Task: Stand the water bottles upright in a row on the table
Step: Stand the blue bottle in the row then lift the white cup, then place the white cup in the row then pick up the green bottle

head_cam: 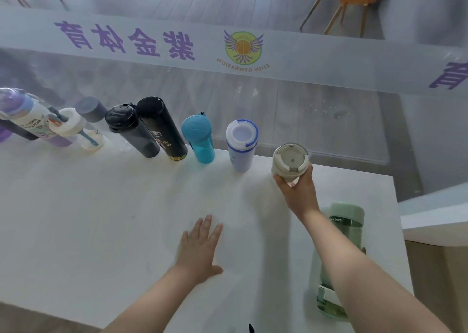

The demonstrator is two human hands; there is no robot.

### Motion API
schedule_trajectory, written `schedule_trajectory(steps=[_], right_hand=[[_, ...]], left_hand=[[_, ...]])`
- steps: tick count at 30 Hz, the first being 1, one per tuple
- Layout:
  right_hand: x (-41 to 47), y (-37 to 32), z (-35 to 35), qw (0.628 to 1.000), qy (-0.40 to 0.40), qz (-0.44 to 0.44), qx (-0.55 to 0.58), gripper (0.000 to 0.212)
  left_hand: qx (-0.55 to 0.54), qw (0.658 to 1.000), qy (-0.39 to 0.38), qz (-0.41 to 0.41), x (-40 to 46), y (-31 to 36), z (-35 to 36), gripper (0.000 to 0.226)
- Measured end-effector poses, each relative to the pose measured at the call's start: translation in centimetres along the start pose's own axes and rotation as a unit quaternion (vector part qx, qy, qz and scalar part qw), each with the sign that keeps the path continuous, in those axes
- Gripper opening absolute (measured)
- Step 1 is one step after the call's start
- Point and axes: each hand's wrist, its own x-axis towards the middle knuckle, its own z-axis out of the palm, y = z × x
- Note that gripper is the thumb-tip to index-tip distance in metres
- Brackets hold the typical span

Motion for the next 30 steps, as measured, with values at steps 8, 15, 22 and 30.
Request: schedule_trajectory(steps=[8, 15, 22, 30], right_hand=[[2.1, -0.7, 0.3, 1.0, 0.014, -0.018, -0.007, 0.069], [2.3, -0.2, 0.2, 1.0, 0.0, -0.016, -0.018, 0.073], [2.0, 0.9, -0.7, 0.996, -0.031, 0.038, -0.071, 0.084], [-3.0, 1.7, -3.8, 0.996, -0.016, 0.053, -0.073, 0.067]], left_hand=[[-0.012, 1.0, -0.003, 0.002, 0.0, 0.0, 0.0, 0.111], [-0.019, 1.0, -0.003, 0.003, 0.0, 0.0, 0.0, 0.111], [-0.021, 1.0, 0.001, 0.005, 0.0, -0.1, 0.1, 0.11], [-0.022, 0.999, 0.021, 0.021, 0.0, 0.1, 0.4, 0.107]])
